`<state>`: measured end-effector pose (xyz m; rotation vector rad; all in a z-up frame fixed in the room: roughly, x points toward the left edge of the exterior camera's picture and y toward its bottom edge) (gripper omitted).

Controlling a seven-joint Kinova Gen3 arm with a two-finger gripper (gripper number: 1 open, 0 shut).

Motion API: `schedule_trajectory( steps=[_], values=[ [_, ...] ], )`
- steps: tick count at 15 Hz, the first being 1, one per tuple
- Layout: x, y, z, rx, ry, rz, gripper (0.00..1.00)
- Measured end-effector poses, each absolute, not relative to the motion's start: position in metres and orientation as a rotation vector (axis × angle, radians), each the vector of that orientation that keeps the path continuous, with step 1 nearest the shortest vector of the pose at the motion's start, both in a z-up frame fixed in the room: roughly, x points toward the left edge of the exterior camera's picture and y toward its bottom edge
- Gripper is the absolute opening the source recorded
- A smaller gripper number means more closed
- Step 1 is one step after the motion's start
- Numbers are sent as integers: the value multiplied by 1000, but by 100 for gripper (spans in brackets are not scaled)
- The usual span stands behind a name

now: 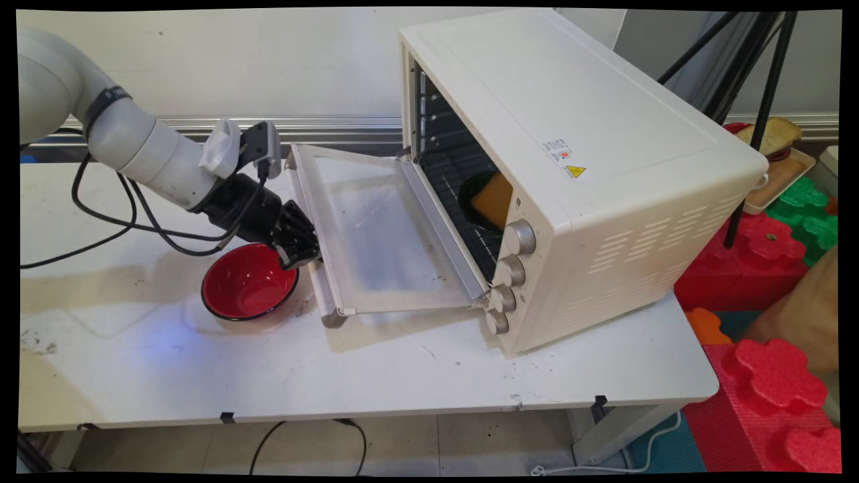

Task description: Open the oven

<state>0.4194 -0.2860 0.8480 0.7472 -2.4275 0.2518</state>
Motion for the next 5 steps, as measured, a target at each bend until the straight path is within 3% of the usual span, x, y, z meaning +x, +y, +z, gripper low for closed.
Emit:
schedule_trajectory(
  steps=[5],
  values=[
    [425, -282, 839, 740, -2416, 272, 0]
  ],
)
